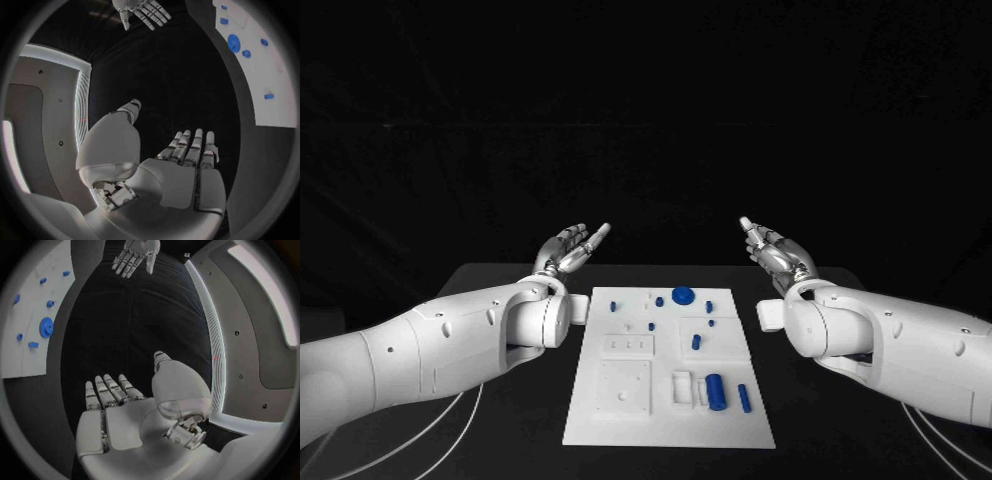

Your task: Assemble the parts on the task board

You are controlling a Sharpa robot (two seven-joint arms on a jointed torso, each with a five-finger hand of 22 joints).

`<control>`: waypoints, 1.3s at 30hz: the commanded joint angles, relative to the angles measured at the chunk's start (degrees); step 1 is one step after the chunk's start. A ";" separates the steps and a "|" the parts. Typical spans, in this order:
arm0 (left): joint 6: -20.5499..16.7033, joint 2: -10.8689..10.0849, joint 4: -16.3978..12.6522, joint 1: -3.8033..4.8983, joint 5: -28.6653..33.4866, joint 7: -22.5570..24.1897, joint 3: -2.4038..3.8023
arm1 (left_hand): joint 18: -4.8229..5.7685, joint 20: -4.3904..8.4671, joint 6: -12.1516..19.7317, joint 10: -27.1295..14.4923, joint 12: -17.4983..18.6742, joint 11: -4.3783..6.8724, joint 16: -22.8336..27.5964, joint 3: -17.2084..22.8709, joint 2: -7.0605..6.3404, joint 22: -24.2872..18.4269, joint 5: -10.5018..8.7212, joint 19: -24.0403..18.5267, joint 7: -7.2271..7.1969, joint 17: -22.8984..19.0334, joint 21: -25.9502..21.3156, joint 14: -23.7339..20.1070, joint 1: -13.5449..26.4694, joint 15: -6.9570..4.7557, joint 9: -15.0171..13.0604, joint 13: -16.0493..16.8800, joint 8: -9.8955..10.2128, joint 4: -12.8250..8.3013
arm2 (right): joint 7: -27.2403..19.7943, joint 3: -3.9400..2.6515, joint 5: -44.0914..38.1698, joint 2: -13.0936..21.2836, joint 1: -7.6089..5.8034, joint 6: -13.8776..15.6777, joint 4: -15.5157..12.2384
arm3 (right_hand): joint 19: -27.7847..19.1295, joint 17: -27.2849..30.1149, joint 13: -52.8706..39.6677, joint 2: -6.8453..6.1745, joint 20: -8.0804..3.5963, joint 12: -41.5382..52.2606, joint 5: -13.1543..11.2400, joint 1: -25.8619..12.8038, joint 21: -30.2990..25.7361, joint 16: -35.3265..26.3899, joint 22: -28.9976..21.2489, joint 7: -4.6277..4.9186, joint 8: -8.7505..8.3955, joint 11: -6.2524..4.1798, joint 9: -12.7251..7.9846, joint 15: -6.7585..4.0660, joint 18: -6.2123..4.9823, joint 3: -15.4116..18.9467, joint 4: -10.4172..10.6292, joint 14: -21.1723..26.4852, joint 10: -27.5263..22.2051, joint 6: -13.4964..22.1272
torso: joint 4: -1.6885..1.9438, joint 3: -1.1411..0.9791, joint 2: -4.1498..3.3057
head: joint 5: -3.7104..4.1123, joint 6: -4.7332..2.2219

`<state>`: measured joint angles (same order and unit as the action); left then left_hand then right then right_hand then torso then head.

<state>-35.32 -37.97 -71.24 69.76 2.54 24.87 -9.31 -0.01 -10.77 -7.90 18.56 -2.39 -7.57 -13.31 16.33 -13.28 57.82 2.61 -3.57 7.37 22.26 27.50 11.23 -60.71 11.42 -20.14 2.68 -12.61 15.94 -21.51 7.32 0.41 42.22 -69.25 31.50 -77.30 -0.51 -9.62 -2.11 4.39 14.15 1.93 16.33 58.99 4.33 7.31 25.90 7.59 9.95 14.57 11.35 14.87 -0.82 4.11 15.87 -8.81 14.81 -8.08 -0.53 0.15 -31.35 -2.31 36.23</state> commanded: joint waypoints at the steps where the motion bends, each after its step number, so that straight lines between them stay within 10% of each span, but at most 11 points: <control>1: 8.16 1.13 2.84 1.35 1.53 -2.61 -1.04 | 0.01 -0.92 -0.74 1.24 -0.41 -0.20 -0.85 0.85 -0.53 2.40 0.44 -0.19 1.78 1.01 1.19 0.92 -2.68 0.32 -0.92 0.22 -0.87 0.64 | 7.54 1.19 -0.68 -0.62 -1.94 -12.80 3.01 | -0.11 -0.92 -0.26 -0.27 0.96 0.43 0.75 5.04 0.76 1.07 2.28 6.43 1.18 0.70 1.01 1.14 0.82 0.31 0.61 -0.79 1.74 -1.32 | -0.01 -0.01 0.01 | -0.03 -0.01; 6: 9.66 1.83 4.75 2.33 1.82 -3.18 -1.96 | 0.01 -0.92 -0.96 2.01 -0.60 -0.28 -1.19 0.72 -0.44 2.86 0.44 -0.22 1.90 1.49 1.42 1.28 -2.86 0.32 -1.24 0.35 -1.10 0.61 | 10.49 2.82 -0.82 -1.22 -4.07 -17.75 6.03 | 0.39 -4.38 -0.93 -2.22 0.83 1.34 0.70 15.40 2.32 4.70 8.42 7.73 3.86 1.67 3.36 1.78 0.43 -1.09 -0.92 -5.38 7.32 -4.05 | -0.01 -0.01 0.01 | -0.03 -0.01; 11: 9.68 1.84 4.78 2.34 1.83 -3.19 -1.97 | -0.15 -1.25 -5.22 10.38 -2.65 -1.96 -6.91 -1.33 2.08 12.43 0.72 1.39 3.95 8.54 6.85 8.33 -5.61 1.03 -6.40 1.69 -5.12 -0.03 | 11.68 3.48 -0.88 -1.46 -4.93 -19.75 7.25 | 6.51 -10.53 -2.73 -5.36 -0.20 4.65 2.19 24.31 10.53 11.91 42.73 8.43 11.44 1.87 9.67 1.89 -2.37 -7.12 -3.44 -16.74 22.02 -13.71 | -0.01 -0.01 0.01 | -0.03 -0.01; 12: 11.92 0.97 4.57 2.34 1.74 -3.37 -2.00 | -0.41 -1.27 -7.62 14.59 -3.67 -2.43 -7.84 -3.01 3.29 16.66 1.11 2.94 4.54 8.71 9.43 10.31 -7.13 1.51 -8.54 2.29 -6.91 -0.44 | 10.09 3.47 -15.40 -2.53 -4.94 -15.57 12.50 | 9.99 -10.98 -2.99 -6.20 -0.43 5.43 2.51 25.90 12.34 13.05 48.90 8.01 12.45 1.37 10.13 1.57 -3.57 -9.01 -4.03 -19.27 24.26 -15.90 | 0.00 0.02 -0.01 | -0.15 -0.11; 15: 12.03 0.71 4.48 2.35 1.64 -3.33 -2.00 | -1.20 -0.57 -13.61 19.44 -5.44 -3.38 -9.36 -6.37 5.50 16.05 2.31 5.92 5.37 8.72 9.87 14.31 -10.73 1.87 -11.42 3.01 -10.15 -1.47 | 10.09 3.46 -19.45 -2.72 -4.94 -14.94 13.40 | 15.26 -12.12 -3.84 -7.40 -0.73 7.31 2.88 27.80 12.40 15.46 47.09 7.05 14.05 -0.32 10.58 -0.05 -5.78 -12.10 -5.22 -24.56 29.37 -20.35 | 0.01 0.02 -0.03 | -0.12 -0.15; 18: 12.52 0.49 4.57 2.36 0.71 -3.62 -2.00 | -3.53 1.11 -20.33 26.54 -7.72 -3.42 -11.74 -10.66 7.87 13.63 7.59 14.19 5.42 8.06 10.76 22.92 -17.01 1.54 -10.32 3.78 -10.92 -2.70 | 10.09 3.45 -24.71 -3.47 -4.94 -15.09 15.02 | 22.77 -13.55 -4.55 -8.84 -0.56 8.53 3.05 27.65 11.48 17.61 43.68 5.38 15.48 -2.64 11.16 -2.59 -8.82 -17.31 -8.90 -31.65 36.32 -27.27 | 0.01 0.01 -0.06 | -0.16 -0.49; 22: 12.72 0.26 4.29 2.37 -1.01 -4.17 -2.00 | -5.29 2.63 -26.87 33.66 -9.57 -2.68 -14.20 -8.29 8.07 11.57 4.74 22.27 4.83 7.59 11.90 30.62 -23.73 -0.94 -9.37 4.61 -11.47 -3.14 | 10.07 3.44 -30.36 -4.44 -4.94 -15.81 16.65 | 29.33 -14.90 -4.87 -9.30 -0.34 8.74 3.19 24.76 11.59 19.17 41.54 4.28 15.88 -4.06 11.65 -4.92 -11.27 -21.11 -13.52 -37.40 40.66 -31.42 | -0.02 0.01 -0.02 | -0.22 -0.67; 26: 13.34 0.04 4.03 2.39 -1.95 -4.74 -2.00 | -5.88 3.92 -30.56 37.56 -9.43 -1.76 -15.13 -8.03 8.06 10.08 3.99 27.53 4.14 7.09 12.57 35.02 -27.08 -2.56 -8.24 4.83 -10.71 -3.40 | 9.89 3.43 -37.25 -5.70 -4.94 -16.98 18.55 | 37.56 -18.22 -4.31 -7.39 0.11 5.62 3.38 8.71 12.13 18.68 40.61 3.57 13.33 -5.06 12.25 -7.94 -14.09 -32.99 -32.18 -45.15 45.67 -35.82 | 0.05 -0.02 -0.03 | 0.02 -2.02; 32: 13.51 -0.42 3.57 2.43 -2.89 -5.11 -2.00 | -5.83 4.57 -32.02 39.05 -9.02 -1.48 -15.50 -8.42 8.06 9.51 3.78 29.24 3.97 7.00 12.76 36.75 -28.39 -3.24 -7.74 4.84 -10.22 -3.58 | 9.70 3.41 -45.19 -7.31 -4.95 -17.64 20.27 | 41.32 -20.51 -4.37 -7.31 -0.80 5.07 3.47 6.40 14.27 20.25 41.81 3.51 13.00 -5.28 12.83 -9.70 -14.18 -35.47 -32.64 -49.50 47.01 -36.82 | -0.04 -0.02 0.02 | -0.18 -1.29; 33: 13.49 -0.57 3.43 2.45 -3.19 -5.21 -2.00 | -6.16 5.19 -32.80 39.89 -8.80 -1.28 -16.71 -8.69 7.83 9.53 3.52 31.32 3.79 7.45 13.72 38.83 -29.27 -4.18 -7.50 4.86 -9.98 -3.95 | 9.77 3.40 -46.82 -7.61 -4.95 -17.85 20.49 | 48.02 -23.11 -4.63 -7.51 -2.80 5.34 3.10 6.70 18.19 24.47 43.23 3.56 13.13 -6.06 13.11 -12.24 -14.18 -35.56 -32.56 -56.35 48.00 -37.26 | -0.05 -0.03 -0.03 | -0.13 -1.00; 39: 13.76 -1.26 2.33 2.69 -4.42 -5.62 -2.00 | -6.19 6.70 -34.85 43.29 -8.70 -0.46 -20.45 -10.14 7.55 9.44 3.20 34.67 3.46 9.03 15.39 42.49 -30.37 -6.22 -6.92 5.44 -9.25 -3.89 | 10.37 3.39 -53.78 -8.57 -4.96 -18.96 21.32 | 55.79 -28.63 -5.94 -8.45 -6.52 5.78 2.32 6.43 21.43 28.48 43.67 3.05 13.12 -8.04 14.29 -14.65 -14.18 -36.45 -32.69 -61.81 51.16 -38.35 | -0.20 -0.10 -0.11 | -0.32 -0.21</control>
<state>-23.08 -39.17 -68.54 72.35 0.16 19.36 -11.33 -5.34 -3.98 -42.48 61.83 -11.13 -8.00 -33.70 6.31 -5.64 67.22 5.94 30.91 10.70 31.28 42.86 53.40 -90.58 5.10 -27.08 8.12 -21.94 12.06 -11.61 10.75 -46.03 33.71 -74.17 14.04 -56.13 45.94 -32.90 -7.02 -3.56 10.74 7.68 19.53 67.30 21.77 31.17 68.43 11.05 23.45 8.32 24.50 3.45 -13.80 -29.98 -14.61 -62.60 62.14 -44.36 -0.64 0.08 -31.43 -2.55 35.66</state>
